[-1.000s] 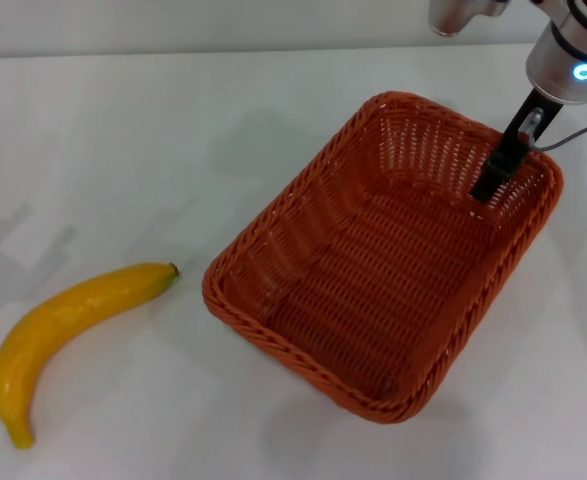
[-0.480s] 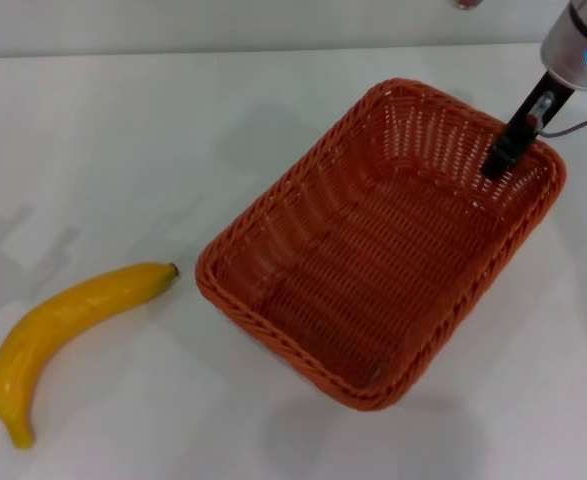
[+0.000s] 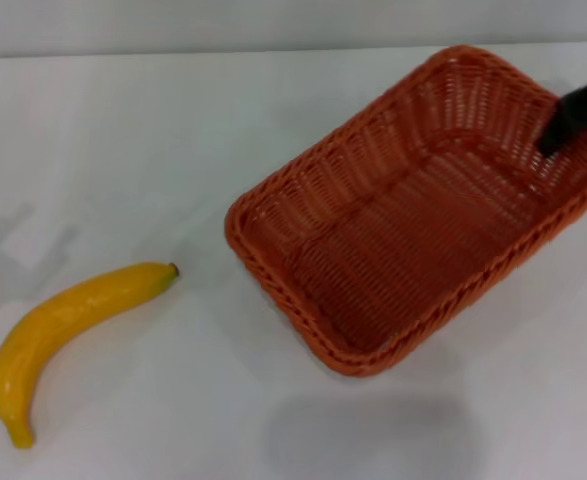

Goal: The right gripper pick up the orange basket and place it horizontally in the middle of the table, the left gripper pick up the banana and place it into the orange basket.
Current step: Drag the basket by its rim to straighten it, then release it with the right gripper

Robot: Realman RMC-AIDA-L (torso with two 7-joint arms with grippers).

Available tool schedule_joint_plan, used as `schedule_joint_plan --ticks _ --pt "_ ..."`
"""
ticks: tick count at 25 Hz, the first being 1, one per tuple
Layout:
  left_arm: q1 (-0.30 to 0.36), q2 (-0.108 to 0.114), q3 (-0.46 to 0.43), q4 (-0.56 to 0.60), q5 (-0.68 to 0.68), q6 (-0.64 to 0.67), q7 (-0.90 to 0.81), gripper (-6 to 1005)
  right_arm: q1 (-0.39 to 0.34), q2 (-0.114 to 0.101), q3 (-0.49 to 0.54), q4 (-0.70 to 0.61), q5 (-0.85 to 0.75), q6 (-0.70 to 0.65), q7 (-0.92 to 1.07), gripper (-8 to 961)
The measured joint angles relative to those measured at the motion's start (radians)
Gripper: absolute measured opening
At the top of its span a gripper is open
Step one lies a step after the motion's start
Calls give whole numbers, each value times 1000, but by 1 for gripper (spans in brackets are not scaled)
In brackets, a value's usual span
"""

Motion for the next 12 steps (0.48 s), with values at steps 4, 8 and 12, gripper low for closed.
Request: schedule_joint_plan --ticks 4,8,12 --pt "1 0 -4 0 0 0 8 769 -108 20 83 -134 70 77 59 183" --pt "-4 2 -5 -6 -1 0 10 769 -247 49 89 -272 222 92 134 165" --pt "-10 3 -5 -26 -2 0 -2 770 -349 70 107 -314 337 92 157 156"
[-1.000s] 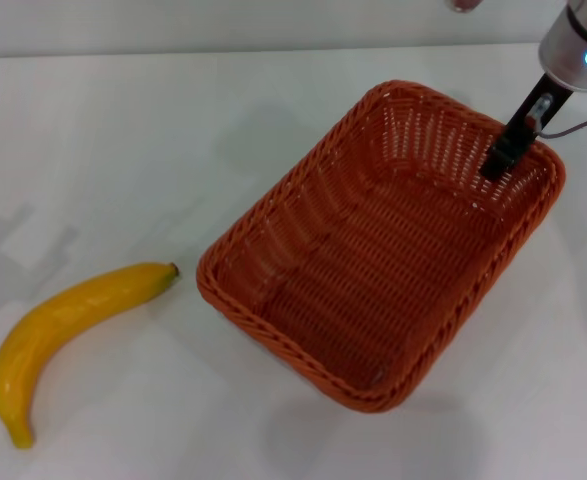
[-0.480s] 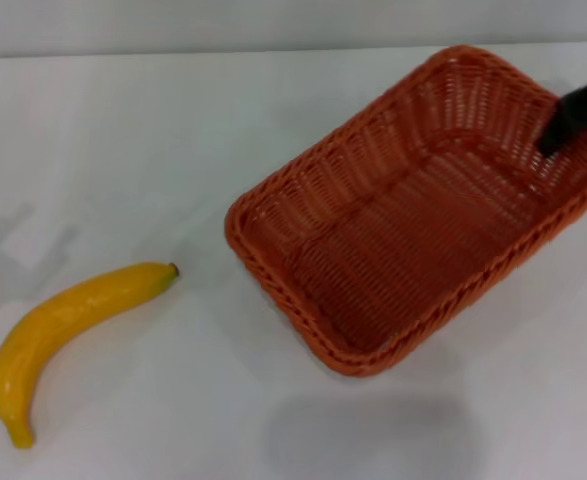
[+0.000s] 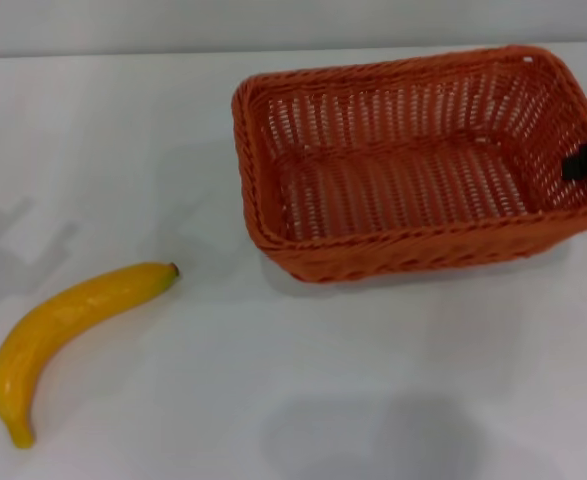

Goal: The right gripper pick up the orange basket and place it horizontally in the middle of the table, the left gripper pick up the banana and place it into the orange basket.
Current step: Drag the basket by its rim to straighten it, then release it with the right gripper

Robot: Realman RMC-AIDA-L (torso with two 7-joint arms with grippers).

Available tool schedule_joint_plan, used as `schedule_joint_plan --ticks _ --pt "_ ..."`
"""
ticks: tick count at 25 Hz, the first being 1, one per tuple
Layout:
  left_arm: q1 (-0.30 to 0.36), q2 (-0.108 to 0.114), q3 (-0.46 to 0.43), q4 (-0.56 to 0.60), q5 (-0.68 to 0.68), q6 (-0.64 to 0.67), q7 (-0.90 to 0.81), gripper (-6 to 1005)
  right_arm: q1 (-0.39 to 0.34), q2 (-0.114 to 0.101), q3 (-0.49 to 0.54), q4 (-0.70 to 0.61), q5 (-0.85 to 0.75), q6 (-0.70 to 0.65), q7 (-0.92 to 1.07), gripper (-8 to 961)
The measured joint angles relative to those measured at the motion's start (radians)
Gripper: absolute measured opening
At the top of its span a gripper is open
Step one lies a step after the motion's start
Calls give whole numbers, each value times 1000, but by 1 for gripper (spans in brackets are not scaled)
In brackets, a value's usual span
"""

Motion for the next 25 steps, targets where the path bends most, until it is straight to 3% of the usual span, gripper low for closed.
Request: schedule_joint_plan --ticks 7,17,25 --pt "-5 0 1 -32 0 0 -20 770 -190 -13 -167 -56 206 -107 67 156" --pt "-10 0 7 -33 0 -8 -29 770 -272 -10 -220 -68 272 -184 95 157" --pt "-4 -2 6 -33 5 -11 -29 771 -267 -12 -299 -59 280 -207 93 157"
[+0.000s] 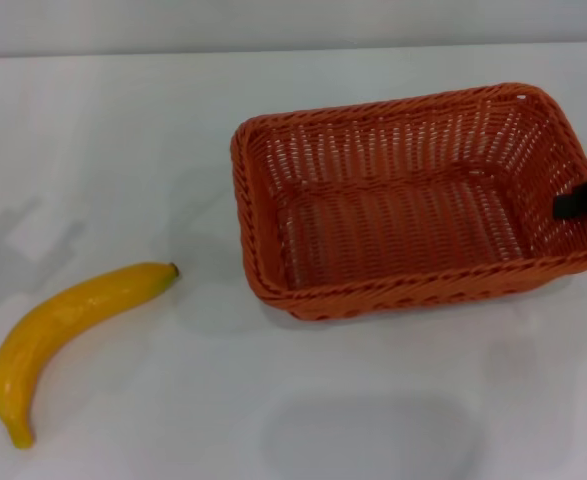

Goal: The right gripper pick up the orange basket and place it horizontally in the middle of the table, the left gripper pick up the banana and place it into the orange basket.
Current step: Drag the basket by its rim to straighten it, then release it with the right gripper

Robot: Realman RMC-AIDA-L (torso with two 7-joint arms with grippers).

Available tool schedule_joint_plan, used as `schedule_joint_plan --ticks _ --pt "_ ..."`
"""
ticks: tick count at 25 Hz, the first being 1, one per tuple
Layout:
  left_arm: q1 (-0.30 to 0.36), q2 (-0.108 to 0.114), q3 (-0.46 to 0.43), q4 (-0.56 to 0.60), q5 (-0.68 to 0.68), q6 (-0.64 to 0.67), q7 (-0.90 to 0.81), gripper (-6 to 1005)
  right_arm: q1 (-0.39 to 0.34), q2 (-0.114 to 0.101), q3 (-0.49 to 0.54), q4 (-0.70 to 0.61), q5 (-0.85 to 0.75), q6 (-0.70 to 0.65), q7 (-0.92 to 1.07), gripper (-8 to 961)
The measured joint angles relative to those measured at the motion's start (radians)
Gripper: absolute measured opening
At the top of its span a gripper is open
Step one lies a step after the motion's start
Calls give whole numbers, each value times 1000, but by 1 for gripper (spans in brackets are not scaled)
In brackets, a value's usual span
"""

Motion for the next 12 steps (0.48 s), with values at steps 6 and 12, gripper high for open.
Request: schedule_joint_plan --ticks 6,12 --pt "2 0 -5 2 4 -10 0 771 9 -2 -8 34 23 1 -15 176" --pt "9 0 -2 1 4 -13 0 771 15 -8 0 55 44 12 -52 293"
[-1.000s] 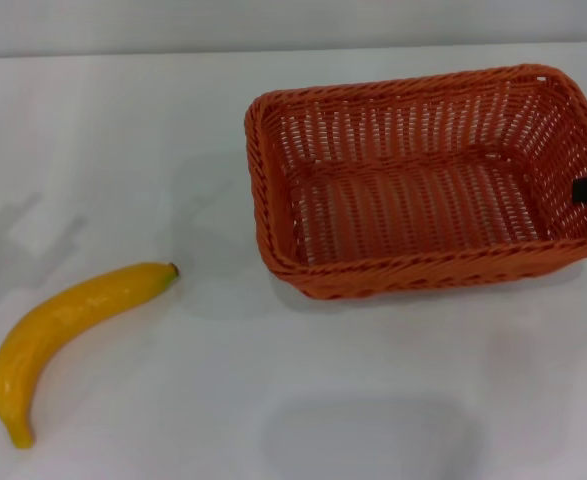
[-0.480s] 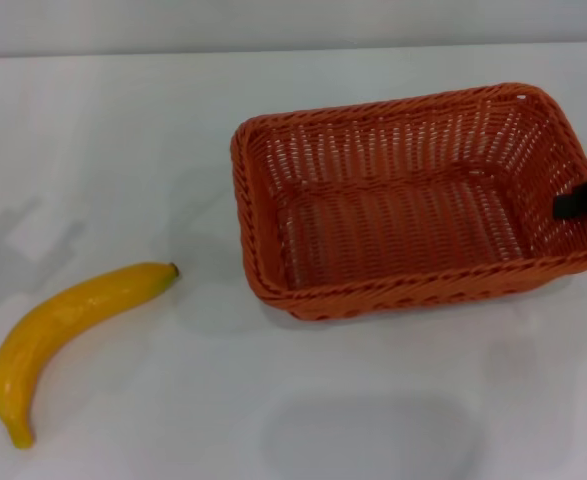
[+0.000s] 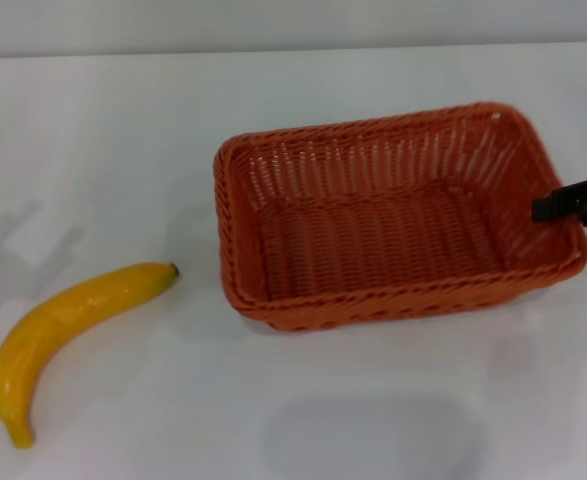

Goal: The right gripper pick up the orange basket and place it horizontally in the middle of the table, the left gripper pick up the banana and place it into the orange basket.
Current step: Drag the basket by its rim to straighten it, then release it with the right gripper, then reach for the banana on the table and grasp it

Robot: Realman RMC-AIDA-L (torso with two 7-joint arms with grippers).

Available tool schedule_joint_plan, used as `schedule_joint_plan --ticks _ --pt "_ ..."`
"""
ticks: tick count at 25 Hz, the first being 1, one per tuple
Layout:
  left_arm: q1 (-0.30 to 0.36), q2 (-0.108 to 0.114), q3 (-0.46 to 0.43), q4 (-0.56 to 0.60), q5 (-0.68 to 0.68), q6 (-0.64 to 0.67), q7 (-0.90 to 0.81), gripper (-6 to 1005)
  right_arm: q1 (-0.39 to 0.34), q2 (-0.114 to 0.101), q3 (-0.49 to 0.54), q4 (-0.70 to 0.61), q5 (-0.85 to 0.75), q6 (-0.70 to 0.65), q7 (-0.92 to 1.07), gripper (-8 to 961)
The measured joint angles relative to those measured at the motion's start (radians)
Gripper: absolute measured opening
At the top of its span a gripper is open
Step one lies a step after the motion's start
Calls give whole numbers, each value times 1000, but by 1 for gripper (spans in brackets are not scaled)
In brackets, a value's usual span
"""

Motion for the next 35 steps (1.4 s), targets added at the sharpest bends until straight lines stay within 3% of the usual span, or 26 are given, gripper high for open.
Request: schedule_joint_plan --ticks 6,12,17,21,25,30,31,32,35 --pt "2 0 -3 -1 -5 -13 0 772 23 -16 28 -6 7 41 -4 355" --pt "2 -1 -4 -1 -6 -25 -5 772 41 -53 40 -9 2 57 -11 374" --pt "3 1 -1 -45 4 -26 -81 772 45 -87 151 -16 4 66 -101 393" --pt "2 2 2 -185 68 -25 -244 772 37 -98 285 -19 6 68 -252 408" --pt "-24 2 3 -383 199 -10 -467 772 15 -93 367 -23 5 56 -404 423" --pt "-85 12 4 -641 460 -15 -735 773 -19 -50 504 -28 33 42 -656 442" --pt "-130 32 5 -700 553 -42 -815 773 -27 -40 534 -29 44 40 -702 446" --pt "-130 32 5 -700 553 -42 -815 773 -37 -31 566 -31 57 38 -749 450" --pt "-202 77 31 -740 657 -103 -895 773 -66 -16 634 -25 123 32 -869 461"
